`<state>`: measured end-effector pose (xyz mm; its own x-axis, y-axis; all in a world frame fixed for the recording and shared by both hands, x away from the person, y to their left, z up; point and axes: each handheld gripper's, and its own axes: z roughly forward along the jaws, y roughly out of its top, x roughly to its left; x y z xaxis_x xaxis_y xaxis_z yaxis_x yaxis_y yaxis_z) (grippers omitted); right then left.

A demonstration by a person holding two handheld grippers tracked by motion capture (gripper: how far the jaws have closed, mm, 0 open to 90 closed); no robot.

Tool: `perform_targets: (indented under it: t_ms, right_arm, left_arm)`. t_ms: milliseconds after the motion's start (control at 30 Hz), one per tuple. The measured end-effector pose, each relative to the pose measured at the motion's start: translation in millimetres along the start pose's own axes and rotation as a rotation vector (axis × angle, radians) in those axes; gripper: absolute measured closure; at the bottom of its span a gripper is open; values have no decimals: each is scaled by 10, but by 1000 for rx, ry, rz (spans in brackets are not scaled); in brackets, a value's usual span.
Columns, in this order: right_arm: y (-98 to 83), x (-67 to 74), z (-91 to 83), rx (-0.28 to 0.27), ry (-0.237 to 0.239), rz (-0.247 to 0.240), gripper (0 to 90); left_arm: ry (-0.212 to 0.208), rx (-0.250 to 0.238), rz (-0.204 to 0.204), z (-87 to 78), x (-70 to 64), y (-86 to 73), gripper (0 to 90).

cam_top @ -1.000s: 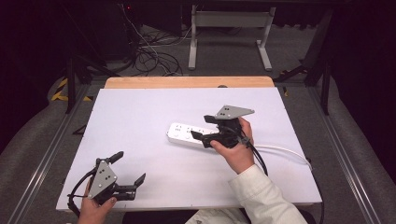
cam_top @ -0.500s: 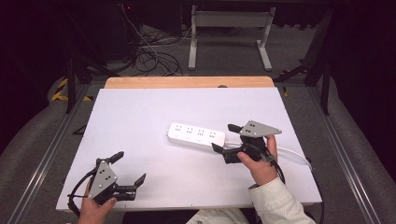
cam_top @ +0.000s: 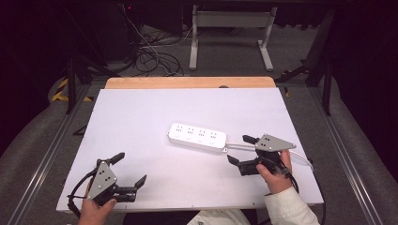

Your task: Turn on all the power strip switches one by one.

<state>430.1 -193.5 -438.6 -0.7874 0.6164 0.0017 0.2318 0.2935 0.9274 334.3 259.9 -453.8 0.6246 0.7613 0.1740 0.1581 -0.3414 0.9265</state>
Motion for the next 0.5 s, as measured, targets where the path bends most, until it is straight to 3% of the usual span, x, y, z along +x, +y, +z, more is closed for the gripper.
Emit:
perform_targets:
  t_ms: [500]
  right_arm:
    - [-448,-28,-154,39,-16,9,94]
  left_arm:
    - [10,21,7,-7,13,-35,30]
